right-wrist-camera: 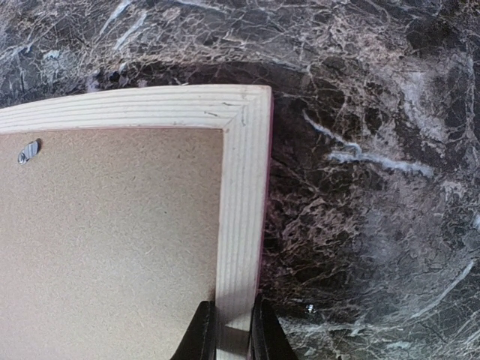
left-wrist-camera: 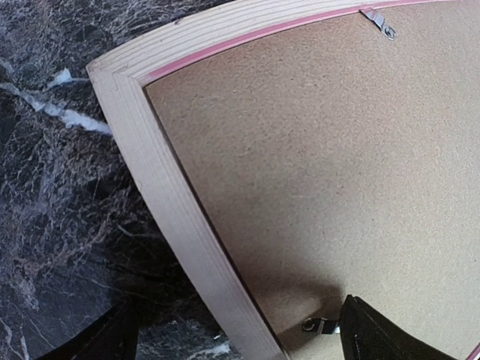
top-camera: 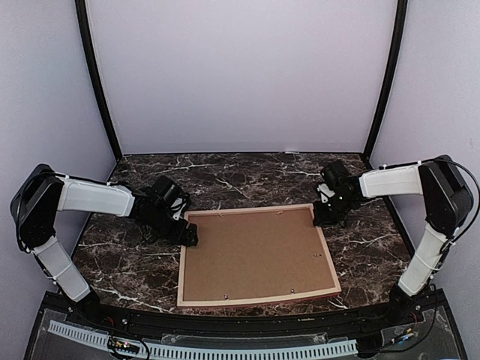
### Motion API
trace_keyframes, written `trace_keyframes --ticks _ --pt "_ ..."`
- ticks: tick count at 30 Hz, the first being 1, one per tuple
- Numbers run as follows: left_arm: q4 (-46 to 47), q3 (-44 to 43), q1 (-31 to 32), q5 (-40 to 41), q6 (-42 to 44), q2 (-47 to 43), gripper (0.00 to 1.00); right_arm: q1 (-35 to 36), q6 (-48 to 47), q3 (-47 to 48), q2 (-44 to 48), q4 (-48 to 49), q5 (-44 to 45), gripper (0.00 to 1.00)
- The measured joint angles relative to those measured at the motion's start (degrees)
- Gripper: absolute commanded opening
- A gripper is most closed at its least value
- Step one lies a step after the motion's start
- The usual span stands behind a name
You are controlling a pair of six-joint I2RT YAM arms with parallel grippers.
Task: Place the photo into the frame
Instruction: Rotate the photo frame.
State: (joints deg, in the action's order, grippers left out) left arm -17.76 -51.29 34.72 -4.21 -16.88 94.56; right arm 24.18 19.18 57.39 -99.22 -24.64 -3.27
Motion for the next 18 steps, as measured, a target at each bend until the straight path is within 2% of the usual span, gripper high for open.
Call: trace_keyframes --ticks 8,14,18 --pt "-0.61 -0.11 0.02 -0.04 0.31 0.04 0.95 0.00 -0.02 0.42 -0.26 -0.50 -0.02 0.07" --pt "-1.38 -0.13 0.04 0.35 0.81 0.02 0.87 -0.13 -0.02 0.76 -0.48 -0.92 -0.17 0.07" --pt "-2.19 -0.22 0.22 0.33 0.70 -0.09 0.77 -0.22 -0.04 0.81 -0.63 -0.39 -0.37 0.07"
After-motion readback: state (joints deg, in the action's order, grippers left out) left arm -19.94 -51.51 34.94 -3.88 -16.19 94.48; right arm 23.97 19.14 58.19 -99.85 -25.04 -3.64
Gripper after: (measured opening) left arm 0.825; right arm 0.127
